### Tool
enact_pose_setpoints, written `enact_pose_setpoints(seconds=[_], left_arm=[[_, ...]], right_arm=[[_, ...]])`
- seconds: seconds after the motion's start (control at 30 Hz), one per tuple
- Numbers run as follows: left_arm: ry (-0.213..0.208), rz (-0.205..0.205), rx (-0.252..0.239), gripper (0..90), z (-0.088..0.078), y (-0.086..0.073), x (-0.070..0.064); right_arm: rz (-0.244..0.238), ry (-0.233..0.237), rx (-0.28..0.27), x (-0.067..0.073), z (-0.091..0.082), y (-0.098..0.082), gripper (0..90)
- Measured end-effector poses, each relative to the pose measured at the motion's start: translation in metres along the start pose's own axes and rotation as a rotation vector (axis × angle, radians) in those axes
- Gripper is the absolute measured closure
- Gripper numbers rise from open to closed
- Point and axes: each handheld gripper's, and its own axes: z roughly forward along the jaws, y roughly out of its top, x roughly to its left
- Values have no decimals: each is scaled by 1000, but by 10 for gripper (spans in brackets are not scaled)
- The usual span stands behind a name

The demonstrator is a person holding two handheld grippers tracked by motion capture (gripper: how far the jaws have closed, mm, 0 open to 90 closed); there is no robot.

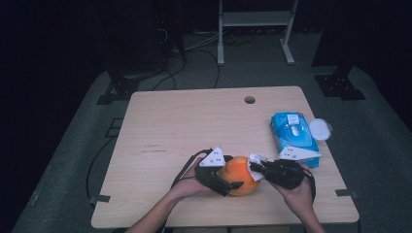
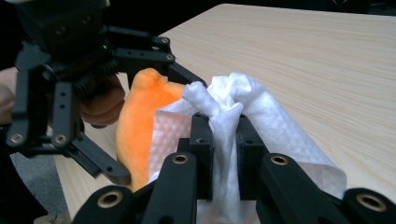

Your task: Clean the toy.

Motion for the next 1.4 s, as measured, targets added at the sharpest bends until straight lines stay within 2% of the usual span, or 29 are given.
enact_pose_setpoints(seconds=[0.13,0.2,0.27,0.33,0.4,0.43,0.5,0.57,0.63,0.7,0.77,0.87,1.0,1.07,1.17,1.27,1.33,1.4], left_arm=[[39,60,-29,295,-9,6,-3],[79,81,-53,304,-14,9,-2],[91,89,-36,298,-13,8,-2],[80,81,-2,288,-7,1,-1],[67,53,-16,277,-3,-3,-1],[68,53,-15,275,-3,-3,-1],[70,41,-18,274,-4,-4,0],[66,23,-25,273,-6,-7,2],[64,11,-26,270,-8,-9,4],[56,-2,-30,268,-10,-11,6],[43,-3,-34,267,-11,-14,7],[33,-13,-42,266,-11,-16,7],[21,12,-32,262,-11,-18,4],[27,17,-30,261,-12,-18,3],[28,9,-37,261,-11,-19,3],[23,17,-36,260,-10,-19,3],[16,19,-38,260,-9,-19,3],[15,27,-35,260,-9,-19,2]], right_arm=[[-13,-10,-17,2,-3,4,802],[-17,-7,-39,3,-6,8,802],[-20,1,-43,5,-4,9,803],[-36,17,-28,11,2,8,802],[-70,44,-10,21,9,6,802],[-88,48,-2,26,11,6,801],[-103,59,-4,28,12,8,800],[-98,49,-2,25,10,8,800],[-96,12,12,17,9,5,801],[-59,-2,18,6,7,-1,801],[-38,-1,20,0,5,-4,801],[-61,9,22,9,7,-2,800],[-118,72,30,30,16,4,797],[-145,72,35,35,19,5,797],[-132,65,30,30,17,4,799],[-89,17,24,14,11,0,799],[-58,2,21,5,8,-3,799],[-50,3,19,5,7,-3,798]])
